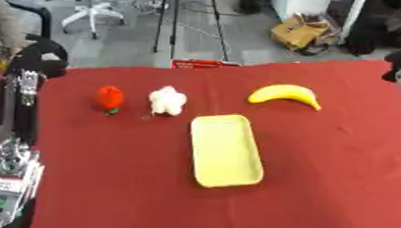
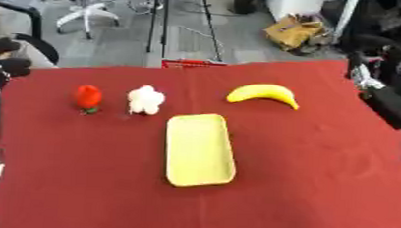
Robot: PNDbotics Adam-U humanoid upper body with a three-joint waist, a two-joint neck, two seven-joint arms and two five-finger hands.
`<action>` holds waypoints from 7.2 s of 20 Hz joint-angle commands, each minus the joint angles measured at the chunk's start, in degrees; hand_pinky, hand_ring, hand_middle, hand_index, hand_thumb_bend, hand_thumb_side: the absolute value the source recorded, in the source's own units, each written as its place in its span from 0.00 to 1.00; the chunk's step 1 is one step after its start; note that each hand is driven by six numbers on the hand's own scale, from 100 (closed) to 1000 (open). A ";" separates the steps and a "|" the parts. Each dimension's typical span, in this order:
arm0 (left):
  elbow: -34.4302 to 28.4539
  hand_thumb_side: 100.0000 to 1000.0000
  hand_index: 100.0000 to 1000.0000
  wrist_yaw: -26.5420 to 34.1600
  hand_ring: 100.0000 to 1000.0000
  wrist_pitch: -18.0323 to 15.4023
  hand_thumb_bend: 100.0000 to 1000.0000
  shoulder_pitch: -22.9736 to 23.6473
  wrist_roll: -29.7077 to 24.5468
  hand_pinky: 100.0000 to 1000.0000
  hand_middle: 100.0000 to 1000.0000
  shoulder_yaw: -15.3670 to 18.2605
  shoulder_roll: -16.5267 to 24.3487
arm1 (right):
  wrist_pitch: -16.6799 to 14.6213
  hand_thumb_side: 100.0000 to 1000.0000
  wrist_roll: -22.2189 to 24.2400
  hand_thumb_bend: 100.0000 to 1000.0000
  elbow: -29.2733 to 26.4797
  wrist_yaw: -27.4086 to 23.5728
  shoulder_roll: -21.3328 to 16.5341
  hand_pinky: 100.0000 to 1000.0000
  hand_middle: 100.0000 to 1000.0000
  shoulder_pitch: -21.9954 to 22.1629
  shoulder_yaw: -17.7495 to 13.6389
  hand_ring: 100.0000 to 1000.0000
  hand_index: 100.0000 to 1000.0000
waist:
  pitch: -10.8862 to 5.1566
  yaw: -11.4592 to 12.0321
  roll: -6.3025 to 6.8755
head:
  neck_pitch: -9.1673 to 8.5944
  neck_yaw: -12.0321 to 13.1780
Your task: Pick up objects on the table and place them in the box.
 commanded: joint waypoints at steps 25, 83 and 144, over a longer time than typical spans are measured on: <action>-1.26 0.92 0.81 0.33 0.63 -0.12 0.46 -1.88 -0.85 0.65 0.71 -0.69 1.20 | -4.50 0.54 11.14 0.22 12.31 10.83 -14.57 0.70 0.78 -14.68 5.18 0.68 0.92 | 0.54 1.69 -0.12 | -1.57 -2.52; -6.85 0.92 0.81 2.35 0.62 0.01 0.46 -6.23 -3.27 0.65 0.70 -2.66 0.66 | -8.31 0.47 12.24 0.30 62.80 46.08 -9.23 0.74 0.81 -33.48 -1.30 0.73 0.92 | 9.96 16.53 1.32 | -11.78 -19.49; -6.57 0.92 0.81 0.60 0.62 0.18 0.47 -5.67 -3.20 0.66 0.70 -2.39 0.56 | -10.86 0.37 4.66 0.31 15.97 30.80 -2.11 0.26 0.46 -19.66 19.59 0.29 0.63 | 5.93 9.56 0.16 | -11.64 -17.34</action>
